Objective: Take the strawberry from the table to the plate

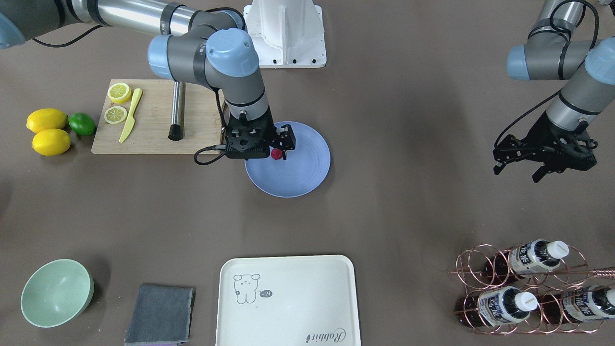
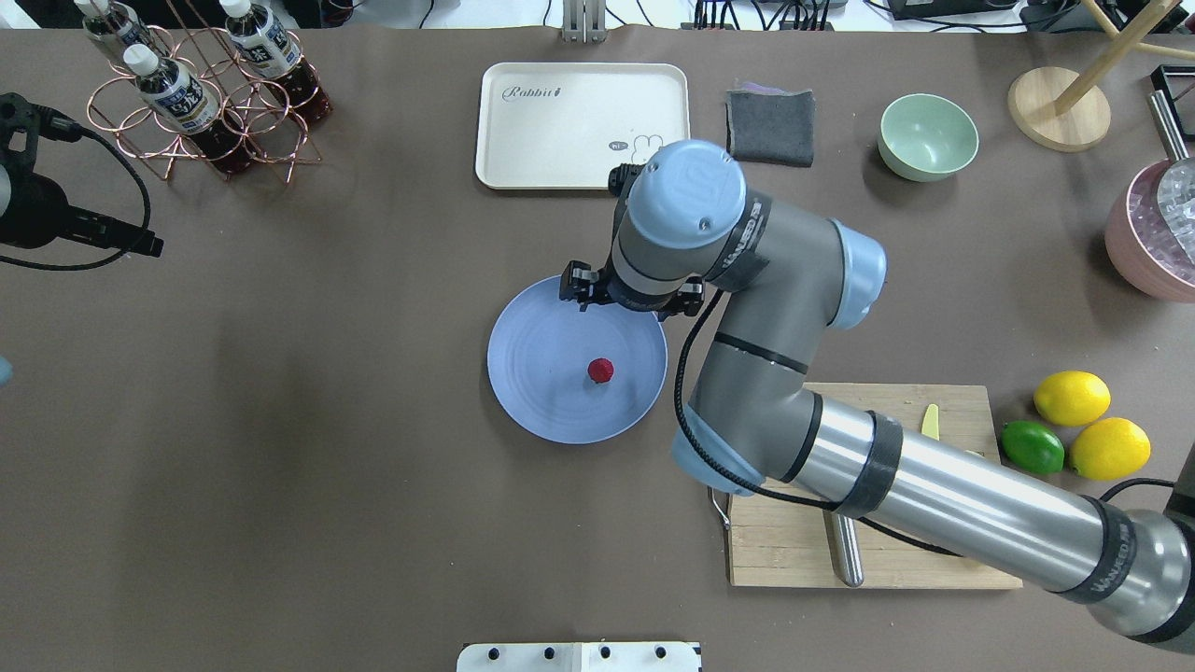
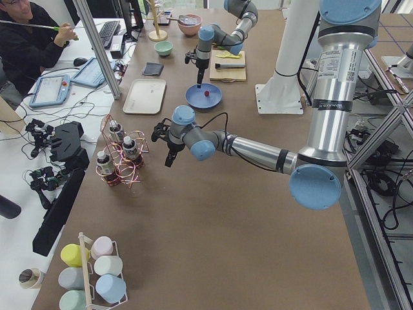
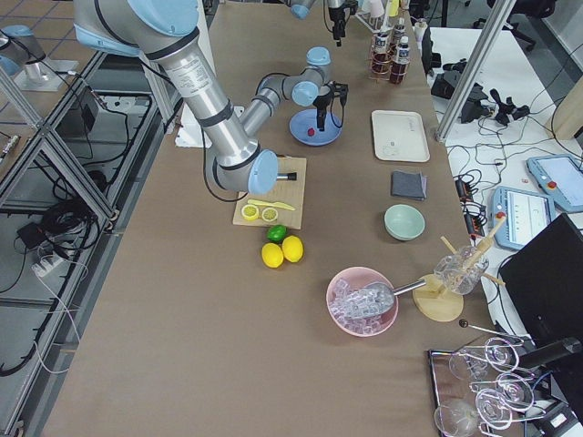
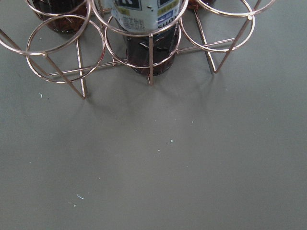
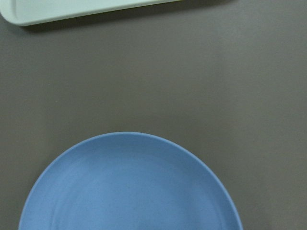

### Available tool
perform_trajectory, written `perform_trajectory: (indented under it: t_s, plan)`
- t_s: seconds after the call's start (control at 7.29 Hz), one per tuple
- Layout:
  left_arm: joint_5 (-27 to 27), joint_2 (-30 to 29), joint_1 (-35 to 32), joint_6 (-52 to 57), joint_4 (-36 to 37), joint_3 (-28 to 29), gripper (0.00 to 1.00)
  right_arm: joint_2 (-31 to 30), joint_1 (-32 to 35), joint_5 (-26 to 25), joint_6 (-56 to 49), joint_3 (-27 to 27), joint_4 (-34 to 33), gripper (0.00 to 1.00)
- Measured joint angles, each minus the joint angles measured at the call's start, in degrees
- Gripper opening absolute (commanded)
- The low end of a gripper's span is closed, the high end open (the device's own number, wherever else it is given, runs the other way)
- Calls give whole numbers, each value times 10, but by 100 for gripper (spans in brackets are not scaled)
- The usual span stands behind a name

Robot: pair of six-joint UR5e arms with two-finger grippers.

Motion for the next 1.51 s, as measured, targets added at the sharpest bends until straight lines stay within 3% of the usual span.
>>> perform_trajectory:
  t_s: [0.41,0.69,1.1,1.23,1.51]
  plan:
    - [-22,26,-37,51,9,0,99,-91,106,44,-171,137,-187,100]
    - [-38,49,-115,167,54,2,99,-201,202,68,-351,183,-214,100]
    - [-64,76,-220,241,118,8,99,-325,386,163,-623,159,-215,100]
    - [-77,86,-241,245,123,11,99,-348,434,185,-670,133,-206,100]
    - [-137,93,-279,248,147,14,99,-373,498,199,-700,53,-123,100]
